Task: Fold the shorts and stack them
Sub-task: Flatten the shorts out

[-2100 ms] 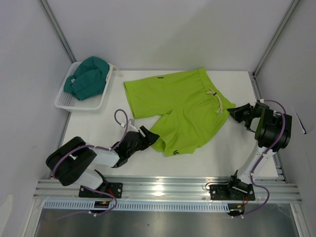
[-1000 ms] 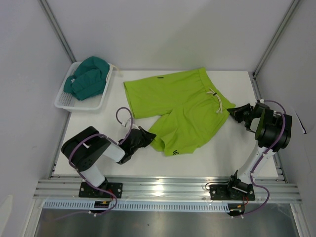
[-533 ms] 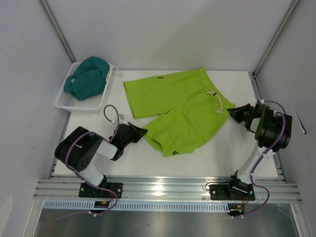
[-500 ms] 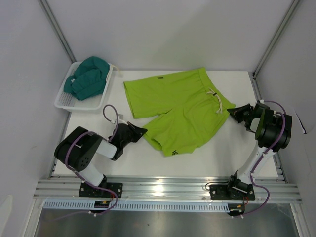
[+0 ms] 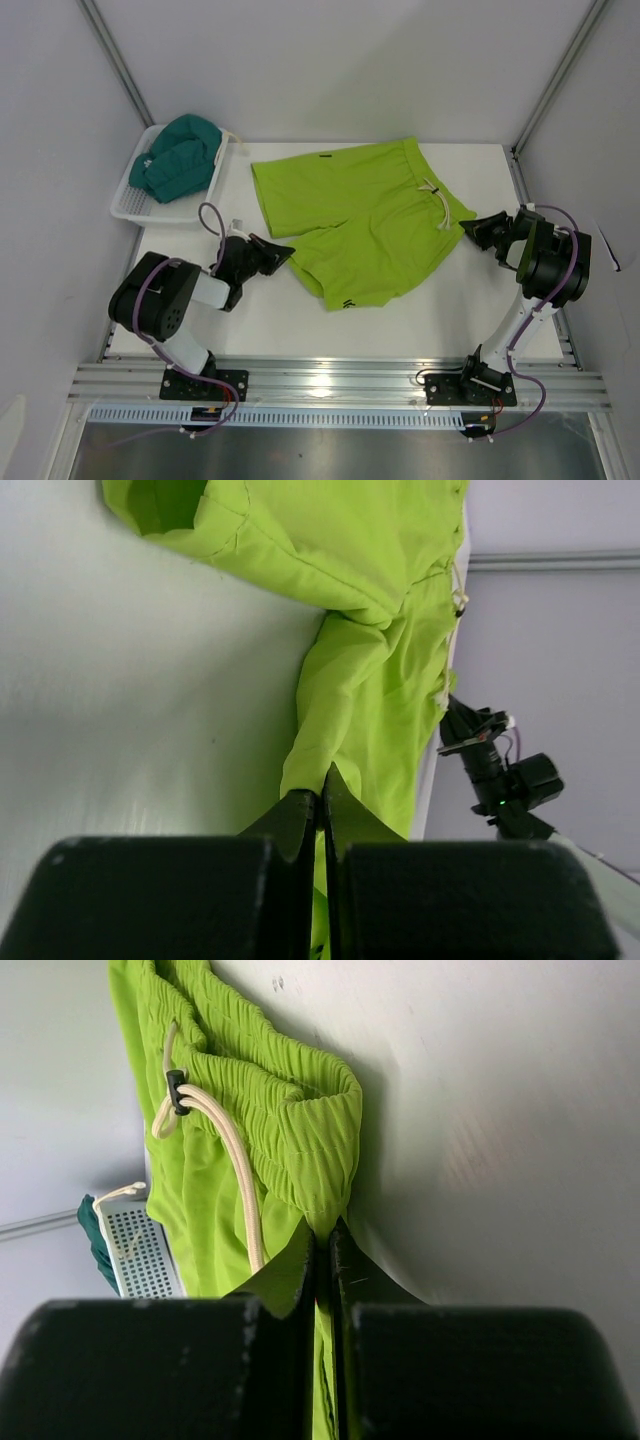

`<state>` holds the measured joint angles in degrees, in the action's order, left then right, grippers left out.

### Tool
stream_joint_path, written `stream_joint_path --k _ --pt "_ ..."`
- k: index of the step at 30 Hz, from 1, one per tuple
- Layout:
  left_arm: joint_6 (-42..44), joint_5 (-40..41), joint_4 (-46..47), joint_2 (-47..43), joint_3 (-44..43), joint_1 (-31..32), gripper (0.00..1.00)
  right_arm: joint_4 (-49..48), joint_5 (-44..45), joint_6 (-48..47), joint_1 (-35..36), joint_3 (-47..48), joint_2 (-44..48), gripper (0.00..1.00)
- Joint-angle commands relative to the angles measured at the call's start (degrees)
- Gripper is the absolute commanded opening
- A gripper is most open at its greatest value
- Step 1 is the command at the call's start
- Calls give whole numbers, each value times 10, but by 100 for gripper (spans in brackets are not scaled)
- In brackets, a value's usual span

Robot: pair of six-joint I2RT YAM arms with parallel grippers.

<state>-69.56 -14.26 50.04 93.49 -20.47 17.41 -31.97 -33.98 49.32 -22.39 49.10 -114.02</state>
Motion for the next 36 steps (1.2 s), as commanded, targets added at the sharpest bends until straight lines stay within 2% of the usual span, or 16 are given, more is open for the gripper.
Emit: stream_joint_path --k 1,16,24,27,28,30,36 --pt "-20 -38 21 14 -29 -24 0 -23 -3 -3 -4 -6 5 0" --pt "-86 -90 79 49 -34 -75 0 -30 5 5 -8 -17 10 0" --pt "-174 -116 152 62 -14 -92 0 -46 0 16 -15 -27 6 0" --pt "-196 -127 168 69 -6 -102 9 -49 0 18 -17 -29 6 0" --pt "-202 -128 178 72 -2 -105 16 -49 1 20 -17 -31 6 0" --pt "-220 -130 199 77 10 -112 20 -56 1 23 -19 -33 8 0" --pt "-250 -124 244 89 10 -121 20 -78 -1 31 -22 -48 13 0"
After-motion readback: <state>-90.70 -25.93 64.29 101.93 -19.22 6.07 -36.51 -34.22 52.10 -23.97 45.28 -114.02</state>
